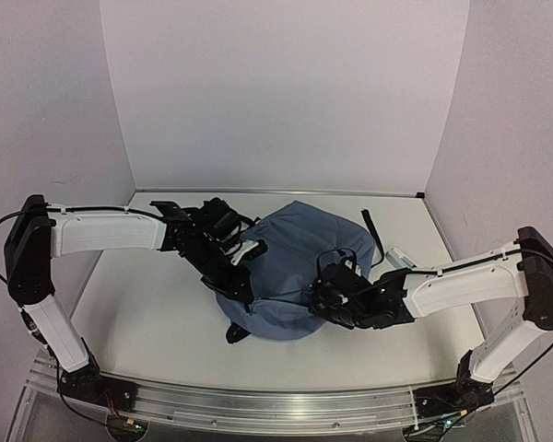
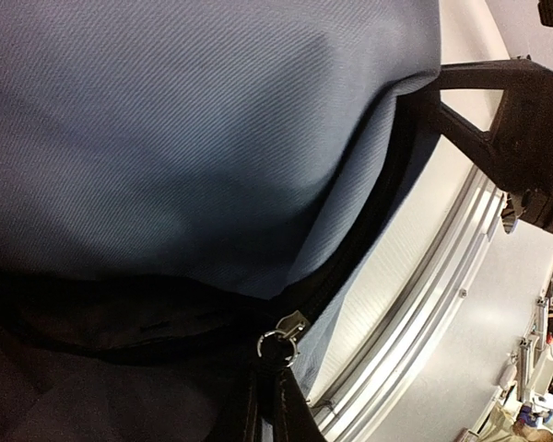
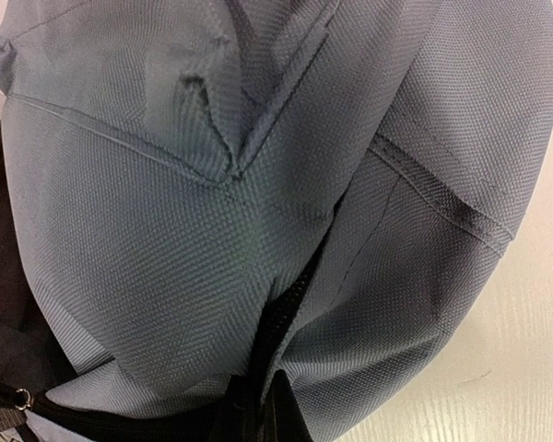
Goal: Pack the student bag
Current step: Zip the student bag at the center of the board.
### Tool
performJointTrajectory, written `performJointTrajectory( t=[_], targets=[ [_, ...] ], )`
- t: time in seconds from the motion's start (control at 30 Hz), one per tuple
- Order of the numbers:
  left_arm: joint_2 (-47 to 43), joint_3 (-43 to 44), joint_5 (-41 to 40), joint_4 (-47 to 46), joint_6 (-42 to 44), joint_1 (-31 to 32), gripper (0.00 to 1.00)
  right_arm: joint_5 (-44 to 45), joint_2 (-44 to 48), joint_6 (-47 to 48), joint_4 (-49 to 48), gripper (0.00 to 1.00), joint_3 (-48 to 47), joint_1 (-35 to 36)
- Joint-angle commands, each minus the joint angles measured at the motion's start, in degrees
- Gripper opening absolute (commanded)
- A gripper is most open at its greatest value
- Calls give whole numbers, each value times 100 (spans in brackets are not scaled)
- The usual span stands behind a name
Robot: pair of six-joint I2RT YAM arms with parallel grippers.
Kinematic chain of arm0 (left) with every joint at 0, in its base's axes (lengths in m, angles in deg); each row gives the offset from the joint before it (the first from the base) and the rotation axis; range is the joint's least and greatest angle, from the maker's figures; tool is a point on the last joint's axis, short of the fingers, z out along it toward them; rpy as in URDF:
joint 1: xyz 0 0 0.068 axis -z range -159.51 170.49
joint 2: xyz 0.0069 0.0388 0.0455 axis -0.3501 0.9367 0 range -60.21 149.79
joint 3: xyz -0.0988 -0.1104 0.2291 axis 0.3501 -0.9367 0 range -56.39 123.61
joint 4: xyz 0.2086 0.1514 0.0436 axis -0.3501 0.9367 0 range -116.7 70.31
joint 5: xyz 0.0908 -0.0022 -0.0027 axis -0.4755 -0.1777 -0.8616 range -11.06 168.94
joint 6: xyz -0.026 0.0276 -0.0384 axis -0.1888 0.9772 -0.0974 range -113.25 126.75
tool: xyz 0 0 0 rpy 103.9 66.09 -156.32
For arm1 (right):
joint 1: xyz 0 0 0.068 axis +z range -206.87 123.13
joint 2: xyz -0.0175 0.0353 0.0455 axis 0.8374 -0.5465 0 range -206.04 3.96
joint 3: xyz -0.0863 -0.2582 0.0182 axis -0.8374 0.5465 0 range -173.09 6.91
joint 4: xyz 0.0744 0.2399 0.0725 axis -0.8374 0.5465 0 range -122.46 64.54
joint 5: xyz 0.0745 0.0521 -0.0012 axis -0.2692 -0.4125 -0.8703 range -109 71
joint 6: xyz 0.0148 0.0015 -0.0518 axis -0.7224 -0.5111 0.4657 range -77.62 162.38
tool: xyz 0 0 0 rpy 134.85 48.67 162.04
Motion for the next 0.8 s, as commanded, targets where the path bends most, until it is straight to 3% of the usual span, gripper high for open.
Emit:
performJointTrajectory(
  t=[0.0, 0.3, 0.43, 0.53, 0.63, 0.77],
  targets=[
    [-397, -114, -744, 705, 234, -383, 0, 743, -83, 61, 1155, 0, 129, -310],
    [-457, -73, -884, 1011, 475, -487, 0, 832, -41, 227, 1235, 0, 70, -386],
    [-577, -139, 358, 735, 766, -484, 0, 858, 155, 934, 1193, 0, -168, -384],
    [-743, -222, 1362, 420, 864, -482, 0, 518, 484, 2130, 881, 1, -346, -376],
    [-662, -57, 1898, 471, 941, -487, 0, -454, 861, 3335, 346, 19, -448, -362],
    [-390, 217, 2320, 710, 1049, -481, 0, -1529, 1129, 4254, -221, 46, -503, -262]
  ],
)
